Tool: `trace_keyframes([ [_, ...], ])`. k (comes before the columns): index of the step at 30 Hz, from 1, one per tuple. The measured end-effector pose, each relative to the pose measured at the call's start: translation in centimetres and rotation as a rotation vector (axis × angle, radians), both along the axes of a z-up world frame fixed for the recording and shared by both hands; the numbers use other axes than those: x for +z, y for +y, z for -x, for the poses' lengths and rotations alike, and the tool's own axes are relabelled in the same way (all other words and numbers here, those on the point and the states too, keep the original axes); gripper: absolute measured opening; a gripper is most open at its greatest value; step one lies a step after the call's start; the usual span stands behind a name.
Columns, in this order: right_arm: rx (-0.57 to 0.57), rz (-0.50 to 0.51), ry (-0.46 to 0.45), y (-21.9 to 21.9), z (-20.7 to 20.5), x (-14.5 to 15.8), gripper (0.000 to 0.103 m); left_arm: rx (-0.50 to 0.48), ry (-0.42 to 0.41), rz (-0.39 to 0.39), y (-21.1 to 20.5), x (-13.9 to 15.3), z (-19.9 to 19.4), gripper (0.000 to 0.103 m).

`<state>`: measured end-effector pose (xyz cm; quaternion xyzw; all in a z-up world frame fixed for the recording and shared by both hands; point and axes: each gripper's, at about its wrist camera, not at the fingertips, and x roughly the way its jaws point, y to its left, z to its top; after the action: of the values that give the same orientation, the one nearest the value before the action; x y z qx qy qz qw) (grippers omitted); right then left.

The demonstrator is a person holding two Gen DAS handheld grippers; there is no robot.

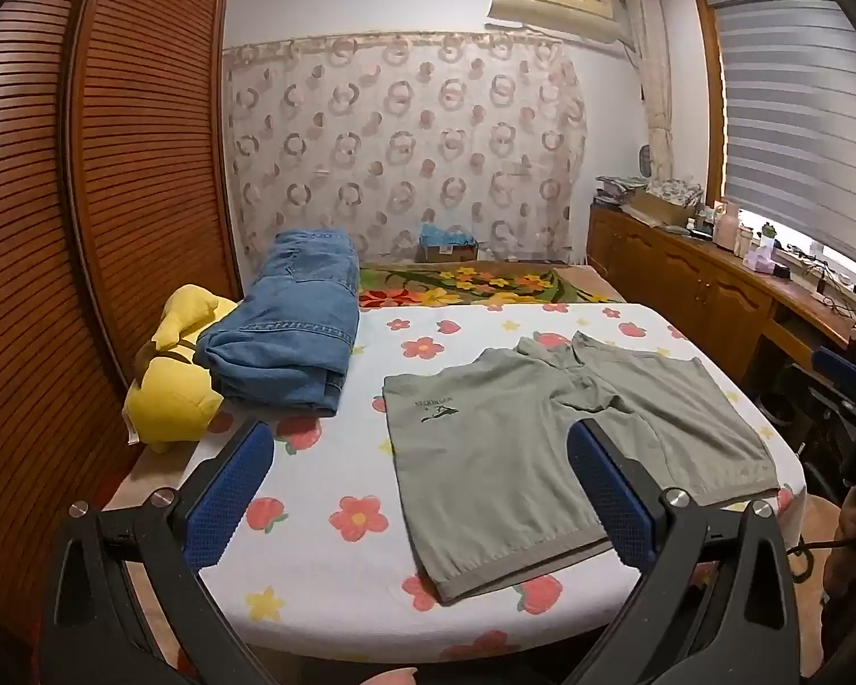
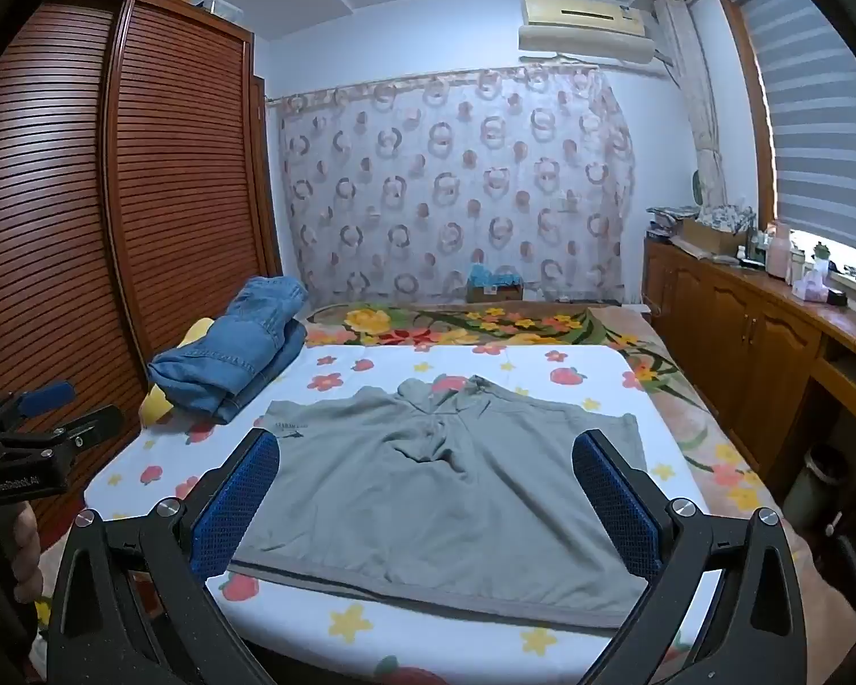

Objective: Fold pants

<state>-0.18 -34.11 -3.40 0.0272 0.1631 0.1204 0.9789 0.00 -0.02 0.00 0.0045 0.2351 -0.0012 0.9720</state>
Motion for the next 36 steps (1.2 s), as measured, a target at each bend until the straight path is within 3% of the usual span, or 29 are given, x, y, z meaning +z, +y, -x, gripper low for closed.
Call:
trace_keyframes([
  [36, -0.009, -0.002, -0.006, -0.03, 0.1, -0.13, 0.103, 0.001, -0.006, 0.011, 0.15, -0.2, 0.3, 0.103],
])
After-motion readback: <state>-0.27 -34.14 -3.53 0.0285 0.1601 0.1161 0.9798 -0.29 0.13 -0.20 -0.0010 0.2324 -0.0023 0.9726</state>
